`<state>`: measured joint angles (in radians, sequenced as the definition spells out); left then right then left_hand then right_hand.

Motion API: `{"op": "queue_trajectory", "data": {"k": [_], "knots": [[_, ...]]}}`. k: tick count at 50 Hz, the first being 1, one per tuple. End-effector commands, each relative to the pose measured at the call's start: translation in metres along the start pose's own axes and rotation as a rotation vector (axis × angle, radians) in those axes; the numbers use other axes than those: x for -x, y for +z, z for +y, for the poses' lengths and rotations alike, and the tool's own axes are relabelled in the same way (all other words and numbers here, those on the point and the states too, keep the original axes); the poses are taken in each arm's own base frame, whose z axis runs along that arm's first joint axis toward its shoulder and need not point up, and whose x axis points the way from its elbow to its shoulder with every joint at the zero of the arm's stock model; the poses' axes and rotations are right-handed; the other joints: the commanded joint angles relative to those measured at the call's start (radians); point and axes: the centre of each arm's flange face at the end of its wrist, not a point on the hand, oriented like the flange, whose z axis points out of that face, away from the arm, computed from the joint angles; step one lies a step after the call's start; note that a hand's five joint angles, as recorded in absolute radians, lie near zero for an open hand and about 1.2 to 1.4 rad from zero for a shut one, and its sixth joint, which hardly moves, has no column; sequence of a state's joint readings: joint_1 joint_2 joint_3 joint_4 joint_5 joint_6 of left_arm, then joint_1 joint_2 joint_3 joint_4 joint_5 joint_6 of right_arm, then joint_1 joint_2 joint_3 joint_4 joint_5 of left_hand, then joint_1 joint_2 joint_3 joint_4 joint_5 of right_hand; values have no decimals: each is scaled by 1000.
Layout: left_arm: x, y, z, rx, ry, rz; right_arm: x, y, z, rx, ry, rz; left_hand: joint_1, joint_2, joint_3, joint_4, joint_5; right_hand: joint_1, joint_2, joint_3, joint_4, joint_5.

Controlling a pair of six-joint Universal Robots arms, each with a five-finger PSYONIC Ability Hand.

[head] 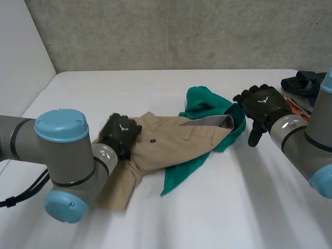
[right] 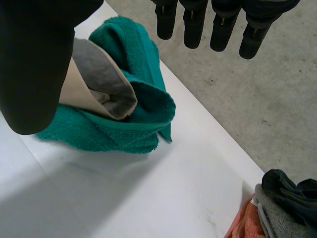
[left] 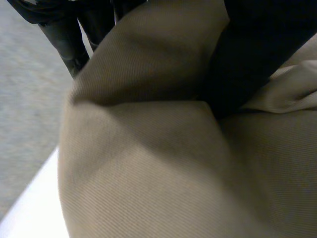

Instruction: Fold the laundry.

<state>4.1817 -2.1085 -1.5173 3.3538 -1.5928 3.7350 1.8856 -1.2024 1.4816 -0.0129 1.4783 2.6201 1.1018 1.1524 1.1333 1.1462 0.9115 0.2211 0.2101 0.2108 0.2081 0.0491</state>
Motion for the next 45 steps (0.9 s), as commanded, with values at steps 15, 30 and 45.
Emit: {"op": "queue_trajectory", "data": {"k": [15, 30, 45], "knots": [[219, 44, 8, -61, -108, -744, -4, 6, 0, -17, 2, -9, 294, 244, 263, 250, 310, -47, -36, -36, -34, -49], [140, 38, -4, -80, -152, -385, -17, 13, -4, -44, 11, -34, -927, -978, -959, -972, -911, -47, -36, -36, -34, -49], [-9, -30, -67, -210, -238, 139, -54, 56, -4, -150, -193, -117, -927, -978, -959, -972, -911, -47, -36, -36, -34, -49]]}}
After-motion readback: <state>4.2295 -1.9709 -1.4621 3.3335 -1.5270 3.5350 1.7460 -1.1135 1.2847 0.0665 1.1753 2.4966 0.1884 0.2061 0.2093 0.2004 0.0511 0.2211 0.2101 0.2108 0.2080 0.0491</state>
